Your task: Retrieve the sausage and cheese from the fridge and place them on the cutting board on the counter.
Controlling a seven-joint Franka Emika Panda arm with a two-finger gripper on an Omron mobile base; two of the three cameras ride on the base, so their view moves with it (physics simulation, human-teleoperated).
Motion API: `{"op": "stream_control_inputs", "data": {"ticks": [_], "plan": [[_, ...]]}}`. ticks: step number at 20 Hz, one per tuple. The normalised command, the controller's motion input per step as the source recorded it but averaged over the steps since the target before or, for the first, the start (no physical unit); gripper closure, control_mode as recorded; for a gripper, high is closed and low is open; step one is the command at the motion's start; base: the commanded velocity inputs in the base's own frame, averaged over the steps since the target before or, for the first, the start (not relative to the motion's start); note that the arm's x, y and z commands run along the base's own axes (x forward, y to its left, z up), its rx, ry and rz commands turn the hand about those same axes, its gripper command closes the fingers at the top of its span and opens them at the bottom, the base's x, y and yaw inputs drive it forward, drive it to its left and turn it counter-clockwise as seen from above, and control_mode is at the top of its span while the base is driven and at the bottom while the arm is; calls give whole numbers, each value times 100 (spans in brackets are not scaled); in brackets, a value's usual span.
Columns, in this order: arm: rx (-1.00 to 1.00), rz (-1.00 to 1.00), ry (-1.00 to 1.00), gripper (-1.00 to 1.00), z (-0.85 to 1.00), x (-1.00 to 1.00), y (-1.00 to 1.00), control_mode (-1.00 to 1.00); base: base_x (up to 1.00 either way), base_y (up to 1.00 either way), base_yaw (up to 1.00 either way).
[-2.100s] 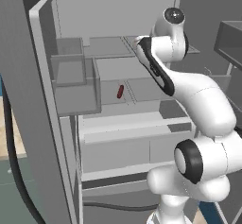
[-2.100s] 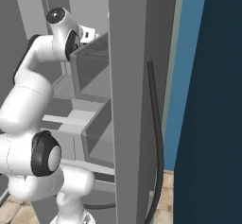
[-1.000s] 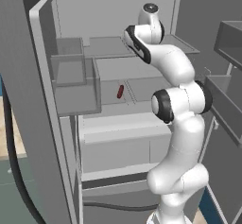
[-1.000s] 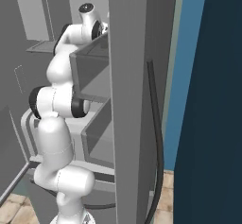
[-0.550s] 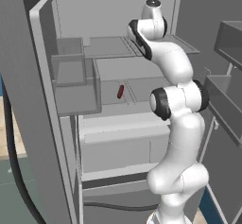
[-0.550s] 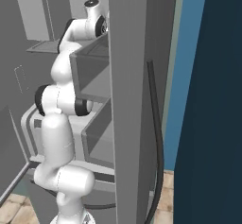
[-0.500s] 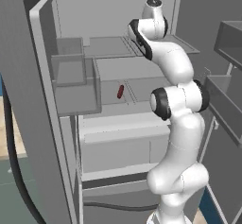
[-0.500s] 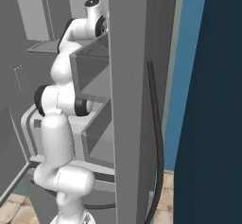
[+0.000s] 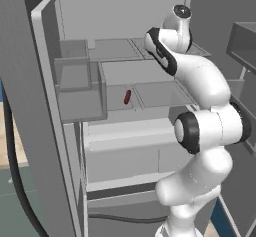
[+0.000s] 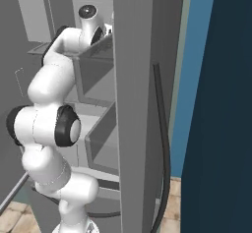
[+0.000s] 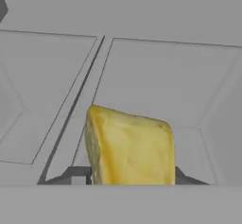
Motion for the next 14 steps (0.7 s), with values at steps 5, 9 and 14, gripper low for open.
{"op": "stream_control_inputs", "data": {"ticks": [5,9,14], "plan": [[-17,7,-16,100,44,-100,-2,-100,0,0,0],[-26,22,-1,100,27,-100,0,-100,0,0,0],[-7,19,10,100,42,-100,0,-100,0,0,0]]}}
